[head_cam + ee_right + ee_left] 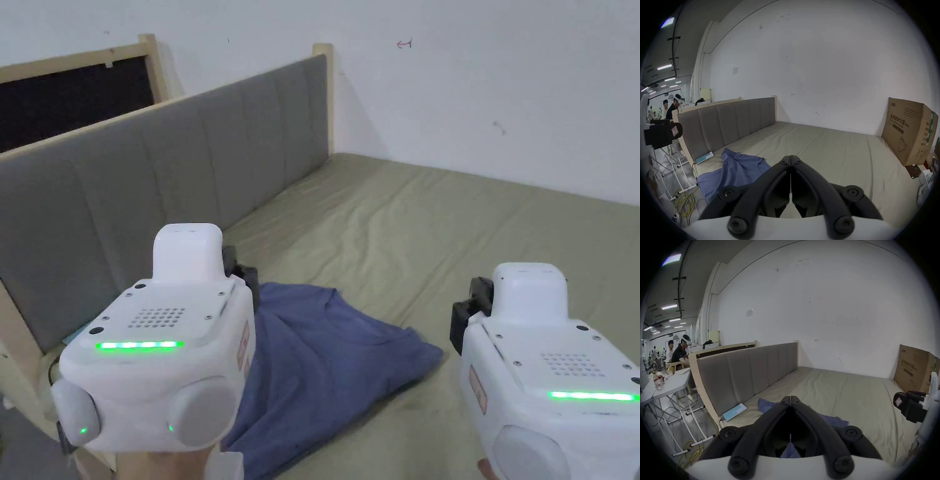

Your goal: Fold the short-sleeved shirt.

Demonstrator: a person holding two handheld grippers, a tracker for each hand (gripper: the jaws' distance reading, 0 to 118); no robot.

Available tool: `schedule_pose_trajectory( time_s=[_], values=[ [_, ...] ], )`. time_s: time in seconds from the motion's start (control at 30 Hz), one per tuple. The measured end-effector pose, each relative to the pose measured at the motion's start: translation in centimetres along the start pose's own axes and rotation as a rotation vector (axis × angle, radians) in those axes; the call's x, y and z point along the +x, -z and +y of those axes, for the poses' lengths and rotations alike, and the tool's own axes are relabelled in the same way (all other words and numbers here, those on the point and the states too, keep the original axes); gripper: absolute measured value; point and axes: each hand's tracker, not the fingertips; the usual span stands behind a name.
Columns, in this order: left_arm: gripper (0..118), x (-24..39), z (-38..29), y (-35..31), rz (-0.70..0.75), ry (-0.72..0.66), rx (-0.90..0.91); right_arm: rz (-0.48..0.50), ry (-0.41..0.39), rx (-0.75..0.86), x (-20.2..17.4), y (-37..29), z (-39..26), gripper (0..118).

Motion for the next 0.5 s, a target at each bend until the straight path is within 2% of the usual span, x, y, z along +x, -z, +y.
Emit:
schedule_pose_trajectory(
  time_s=[0.13, 0.23, 0.27, 0.3, 0.4, 0.43, 0.5],
  values=[
    [0, 0.0, -1.5, 2.6, -0.026, -0.019, -0.065, 0.003, 0.011, -0.036, 0.4, 0.8, -0.5, 1],
    [2, 0.5, -3.0, 5.1, 0.006, -0.038, -0.116, -0.016, 0.016, -0.074, 0.9, 1.8, -1.1, 1],
    [10, 0.6, -3.5, 6.0, 0.004, -0.046, -0.155, -0.024, 0.015, -0.084, 1.1, 2.1, -1.3, 1],
    [23, 0.7, -4.1, 7.2, 0.001, -0.053, -0.205, -0.032, 0.013, -0.100, 0.8, 2.1, -1.4, 1],
    [101, 1.2, -6.2, 10.6, -0.056, -0.076, -0.335, -0.044, 0.030, -0.148, 1.2, 3.2, -2.3, 1],
    [118, 1.5, -7.0, 11.8, -0.073, -0.071, -0.392, -0.048, 0.042, -0.166, 1.7, 3.8, -2.6, 1],
    [116, 2.0, -8.6, 13.4, -0.085, -0.065, -0.407, -0.051, 0.058, -0.195, 2.1, 4.6, -3.2, 1]
  ],
)
